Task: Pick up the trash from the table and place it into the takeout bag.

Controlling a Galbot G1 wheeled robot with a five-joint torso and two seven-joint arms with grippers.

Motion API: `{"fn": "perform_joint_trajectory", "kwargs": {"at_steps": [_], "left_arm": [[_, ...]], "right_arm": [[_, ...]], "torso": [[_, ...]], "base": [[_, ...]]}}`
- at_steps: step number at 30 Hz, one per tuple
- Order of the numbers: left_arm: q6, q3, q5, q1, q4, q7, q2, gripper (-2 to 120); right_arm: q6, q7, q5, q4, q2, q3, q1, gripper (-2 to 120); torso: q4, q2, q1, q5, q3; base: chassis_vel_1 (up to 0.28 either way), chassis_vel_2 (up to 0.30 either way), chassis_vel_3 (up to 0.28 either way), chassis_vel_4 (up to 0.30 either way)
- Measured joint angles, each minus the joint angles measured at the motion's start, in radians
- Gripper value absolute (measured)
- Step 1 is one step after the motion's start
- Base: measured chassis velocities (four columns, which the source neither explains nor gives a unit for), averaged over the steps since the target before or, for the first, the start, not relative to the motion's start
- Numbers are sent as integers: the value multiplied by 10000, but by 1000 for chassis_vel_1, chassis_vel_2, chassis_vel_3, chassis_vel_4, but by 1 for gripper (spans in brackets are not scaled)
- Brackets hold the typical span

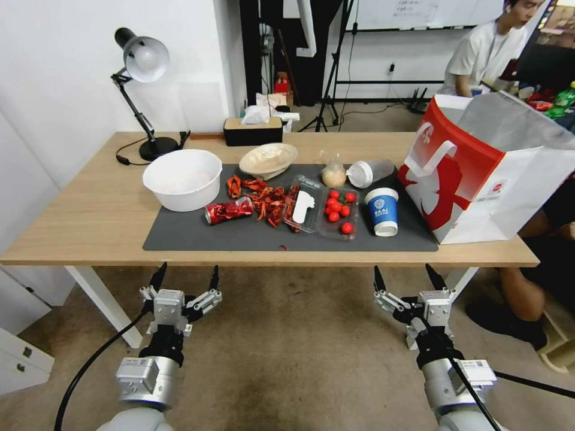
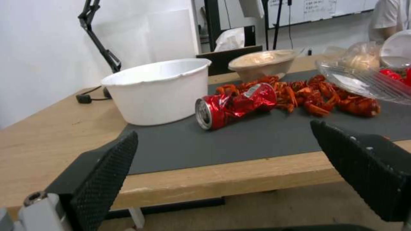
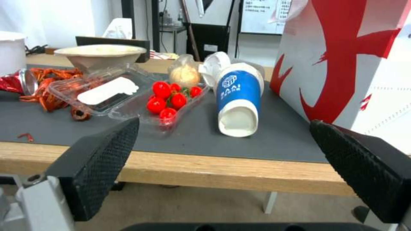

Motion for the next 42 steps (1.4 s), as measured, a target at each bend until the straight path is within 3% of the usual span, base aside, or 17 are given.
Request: {"fn": "perform_joint_trajectory", "kwargs": {"at_steps": [34,36,37,42], "left_arm": [[5,3,-23,-9,0,-1,0,100],[129,36,-231,-103,-11,-24,-9,100],[646,218,-984,-451,-89,-130,-86,100],[1510,509,-2231,-1017,-224,-311,-214,100]], "right_arm": [[-32,12,72,24,-15,27,18,100],[-350,143,516,214,-126,279,156,100],[-1060,419,1435,608,-348,790,439,100],[-1981,774,2616,1126,-634,1463,813,100]], "torso": [[0,0,0,2,0],[1,0,-1,2,0],[0,0,0,2,0],[0,0,0,0,0]], "base": [[0,0,0,0],[0,0,0,0],[0,0,0,0],[0,0,0,0]]}}
